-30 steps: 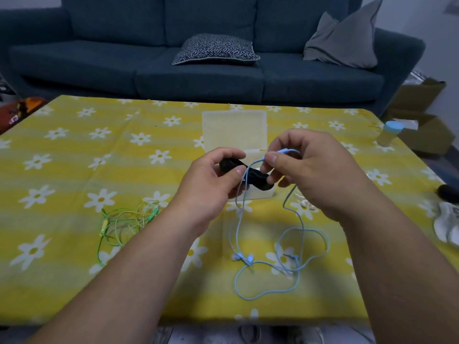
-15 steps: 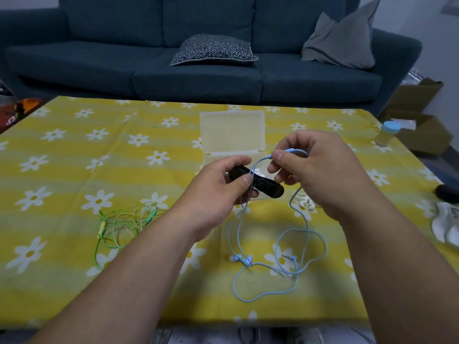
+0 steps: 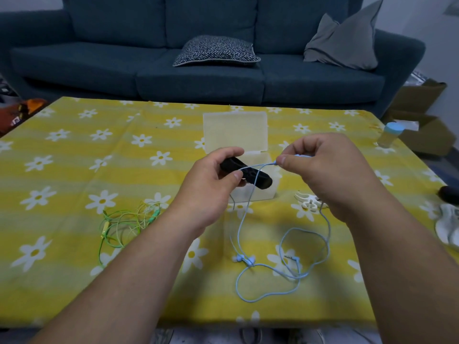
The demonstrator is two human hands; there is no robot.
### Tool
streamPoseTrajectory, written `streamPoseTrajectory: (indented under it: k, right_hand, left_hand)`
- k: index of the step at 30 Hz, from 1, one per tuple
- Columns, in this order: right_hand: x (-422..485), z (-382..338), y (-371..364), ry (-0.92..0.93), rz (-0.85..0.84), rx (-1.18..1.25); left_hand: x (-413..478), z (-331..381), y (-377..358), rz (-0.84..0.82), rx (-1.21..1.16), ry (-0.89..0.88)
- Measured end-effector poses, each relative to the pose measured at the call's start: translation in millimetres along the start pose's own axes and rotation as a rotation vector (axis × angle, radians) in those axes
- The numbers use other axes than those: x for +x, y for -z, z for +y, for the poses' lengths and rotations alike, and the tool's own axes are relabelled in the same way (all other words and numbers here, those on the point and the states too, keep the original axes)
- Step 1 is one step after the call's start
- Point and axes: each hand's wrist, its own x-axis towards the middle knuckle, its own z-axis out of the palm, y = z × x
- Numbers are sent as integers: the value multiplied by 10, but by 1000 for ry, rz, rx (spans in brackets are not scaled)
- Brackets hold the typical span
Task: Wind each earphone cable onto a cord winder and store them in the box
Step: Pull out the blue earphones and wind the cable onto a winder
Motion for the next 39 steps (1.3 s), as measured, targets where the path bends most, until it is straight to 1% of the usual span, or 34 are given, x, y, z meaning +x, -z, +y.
streamPoseTrajectory:
  k: [6,12,16,18,20,25,32,36,39]
  right_hand:
    - [-2,-13,-26,-23,36,-106]
    - [25,4,-63,20,64,-49]
    - [34,1,-69,44,85,-8]
    - [20,-10,-70,52,86,33]
    - [10,-26,-64,56,105,104]
    - [27,-62,-26,12,174,379]
    - [174,-61,155,-42,420,766]
    - [236,-28,304,-57,547,893]
    - [273,13,379,-87,599,940]
  left_hand:
    - [-23,23,33,-37,40,-39]
    - [-38,45,9,-72,18,6]
    - [-50,85,-29,-89,-80,78]
    - [-58,98,-35,-106,-107,85]
    - [-64,82,-34,-133,-76,61]
    - [-66,23,-23,-210,6,50]
    - [-64,14,97,-293,1,56]
    - [-73,0,189,-325,14,78]
    - [-68,-19,227,-331,41,113]
